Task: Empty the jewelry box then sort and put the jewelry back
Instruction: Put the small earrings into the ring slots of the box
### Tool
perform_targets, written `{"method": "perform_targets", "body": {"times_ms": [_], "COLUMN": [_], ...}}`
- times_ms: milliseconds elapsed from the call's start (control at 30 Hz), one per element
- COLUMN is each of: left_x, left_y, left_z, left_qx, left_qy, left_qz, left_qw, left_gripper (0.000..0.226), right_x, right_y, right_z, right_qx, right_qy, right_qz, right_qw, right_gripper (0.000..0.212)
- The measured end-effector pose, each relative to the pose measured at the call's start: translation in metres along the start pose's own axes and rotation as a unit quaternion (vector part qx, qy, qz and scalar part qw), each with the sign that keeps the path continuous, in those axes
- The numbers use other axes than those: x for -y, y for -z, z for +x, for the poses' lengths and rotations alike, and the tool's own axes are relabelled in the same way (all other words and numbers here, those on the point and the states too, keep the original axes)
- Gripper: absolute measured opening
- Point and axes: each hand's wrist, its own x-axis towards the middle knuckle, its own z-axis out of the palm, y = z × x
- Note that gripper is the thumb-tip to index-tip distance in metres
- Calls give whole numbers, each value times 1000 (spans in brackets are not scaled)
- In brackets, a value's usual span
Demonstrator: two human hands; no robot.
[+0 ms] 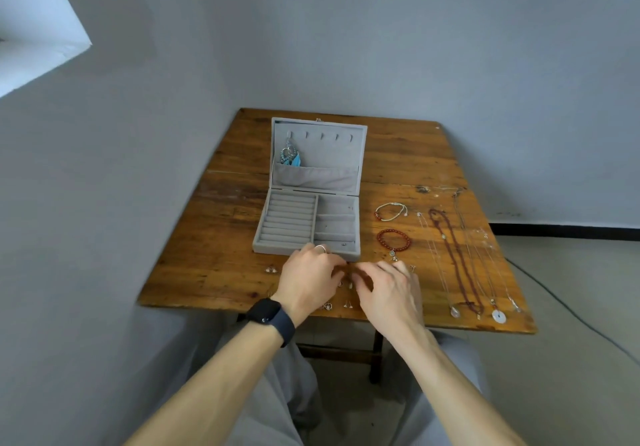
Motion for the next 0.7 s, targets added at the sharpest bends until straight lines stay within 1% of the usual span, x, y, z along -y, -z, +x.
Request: {"method": "perform_targets", "body": {"times_ms": [167, 367, 467, 533, 633, 700], "left_x": [0, 2, 4, 11, 26, 42], "left_y": [-3, -2, 7, 18, 36, 47], "left_z": [6, 9, 9, 10, 14, 19], "left_qx": [25, 24, 21, 23, 15, -5], "left_qy": [-8, -13, 2, 27, 65, 102], "left_qz": [45, 36, -8, -66, -160, -218], "left_qw": [999, 999, 1000, 997, 985, 971], "left_gripper": [26, 24, 20, 17, 11, 9], "right_x": [6, 6, 4, 3, 4, 9], "right_y": [0, -1, 0, 1, 5, 10], "right_z": [9, 10, 11, 13, 18, 23], "right_qx": [43, 55, 43, 25, -18, -39], "right_qy": [10, 14, 18, 18, 42, 56], "right_qz": [-9, -2, 13, 36, 84, 116], "right_qw": [999, 998, 999, 999, 995, 991], "right_gripper": [30, 27, 22, 17, 12, 10]}}
